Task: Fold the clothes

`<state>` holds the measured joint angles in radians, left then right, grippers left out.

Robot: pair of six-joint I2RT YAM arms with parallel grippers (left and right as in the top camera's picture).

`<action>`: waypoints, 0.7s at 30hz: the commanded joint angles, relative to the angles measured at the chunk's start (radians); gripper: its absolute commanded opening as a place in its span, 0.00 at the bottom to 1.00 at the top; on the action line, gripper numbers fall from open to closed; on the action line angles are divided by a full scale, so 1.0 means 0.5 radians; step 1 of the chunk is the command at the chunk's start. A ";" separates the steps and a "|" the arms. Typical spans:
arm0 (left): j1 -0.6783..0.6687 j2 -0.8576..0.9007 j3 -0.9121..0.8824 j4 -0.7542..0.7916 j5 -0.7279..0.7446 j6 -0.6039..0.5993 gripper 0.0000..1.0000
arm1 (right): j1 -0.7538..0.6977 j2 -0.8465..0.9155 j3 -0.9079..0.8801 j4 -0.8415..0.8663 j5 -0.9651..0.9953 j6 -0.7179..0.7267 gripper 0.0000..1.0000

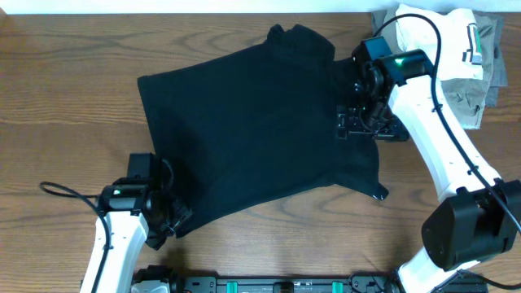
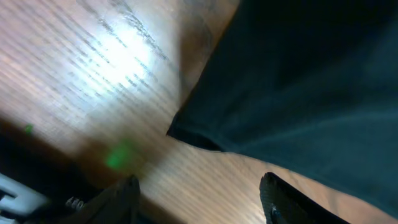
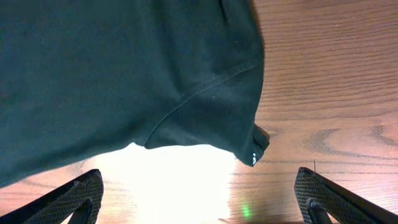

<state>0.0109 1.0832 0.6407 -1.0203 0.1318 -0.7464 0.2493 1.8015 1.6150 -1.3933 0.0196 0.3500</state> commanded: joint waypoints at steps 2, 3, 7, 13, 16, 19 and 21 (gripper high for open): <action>-0.008 0.111 -0.098 0.110 0.049 0.011 0.61 | -0.025 -0.035 -0.056 0.027 0.017 0.039 0.95; -0.008 0.143 -0.105 0.133 0.060 0.047 0.61 | -0.025 -0.035 -0.067 0.037 0.011 0.039 0.95; -0.008 0.293 -0.108 0.214 0.081 0.161 0.61 | -0.025 -0.035 -0.129 0.097 -0.017 0.038 0.94; -0.008 0.492 -0.108 0.284 0.082 0.227 0.61 | -0.025 -0.035 -0.208 0.187 -0.064 0.038 0.93; -0.008 0.570 -0.108 0.331 0.111 0.262 0.59 | -0.027 -0.035 -0.241 0.213 -0.070 0.038 0.92; -0.008 0.623 -0.108 0.375 0.157 0.297 0.57 | -0.027 -0.035 -0.256 0.217 -0.070 0.038 0.92; -0.008 0.652 -0.112 0.394 0.156 0.302 0.56 | -0.027 -0.035 -0.259 0.223 -0.070 0.038 0.92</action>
<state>0.0109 1.3899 0.5938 -0.8280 0.1951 -0.6247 0.2447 1.8015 1.4921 -1.2865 -0.0086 0.3565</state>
